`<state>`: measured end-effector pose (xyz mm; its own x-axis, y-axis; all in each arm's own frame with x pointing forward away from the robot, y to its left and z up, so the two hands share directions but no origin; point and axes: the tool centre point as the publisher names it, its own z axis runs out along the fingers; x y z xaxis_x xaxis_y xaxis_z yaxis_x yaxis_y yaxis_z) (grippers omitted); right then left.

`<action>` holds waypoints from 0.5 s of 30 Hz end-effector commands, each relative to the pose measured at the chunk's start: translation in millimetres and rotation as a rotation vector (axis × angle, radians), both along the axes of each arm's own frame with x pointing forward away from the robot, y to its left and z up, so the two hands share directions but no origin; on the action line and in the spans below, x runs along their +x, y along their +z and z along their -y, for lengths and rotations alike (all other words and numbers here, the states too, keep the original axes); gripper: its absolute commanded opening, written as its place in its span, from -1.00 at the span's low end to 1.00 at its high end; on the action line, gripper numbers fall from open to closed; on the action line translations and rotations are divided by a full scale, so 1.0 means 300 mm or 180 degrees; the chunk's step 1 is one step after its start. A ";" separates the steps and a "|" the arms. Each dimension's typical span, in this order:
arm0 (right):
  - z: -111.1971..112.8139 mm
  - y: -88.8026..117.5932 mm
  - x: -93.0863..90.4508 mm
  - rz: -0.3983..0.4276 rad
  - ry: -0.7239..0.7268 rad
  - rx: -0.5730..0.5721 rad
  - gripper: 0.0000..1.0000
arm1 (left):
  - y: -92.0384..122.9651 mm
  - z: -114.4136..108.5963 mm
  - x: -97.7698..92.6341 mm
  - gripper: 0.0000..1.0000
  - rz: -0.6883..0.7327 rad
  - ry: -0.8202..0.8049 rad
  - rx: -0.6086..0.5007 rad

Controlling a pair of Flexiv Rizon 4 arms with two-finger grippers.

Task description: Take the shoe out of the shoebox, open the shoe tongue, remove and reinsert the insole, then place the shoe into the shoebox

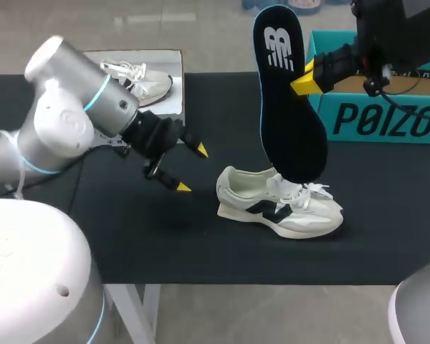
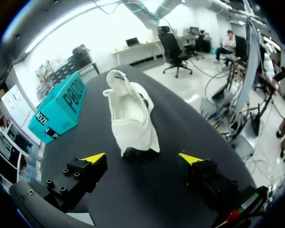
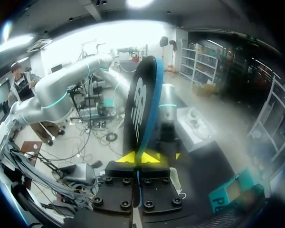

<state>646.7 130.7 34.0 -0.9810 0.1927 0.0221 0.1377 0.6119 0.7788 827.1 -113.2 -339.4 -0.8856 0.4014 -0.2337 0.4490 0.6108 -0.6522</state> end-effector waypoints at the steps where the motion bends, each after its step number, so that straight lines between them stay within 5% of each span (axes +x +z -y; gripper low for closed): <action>1: -0.007 0.001 0.009 -0.0010 0.0006 -0.0012 -1.00 | 0.078 0.032 0.022 1.00 0.0446 -0.0094 0.1112; 15: -0.007 0.001 0.009 -0.0010 0.0006 -0.0012 -1.00 | 0.078 0.032 0.022 1.00 0.0446 -0.0094 0.1112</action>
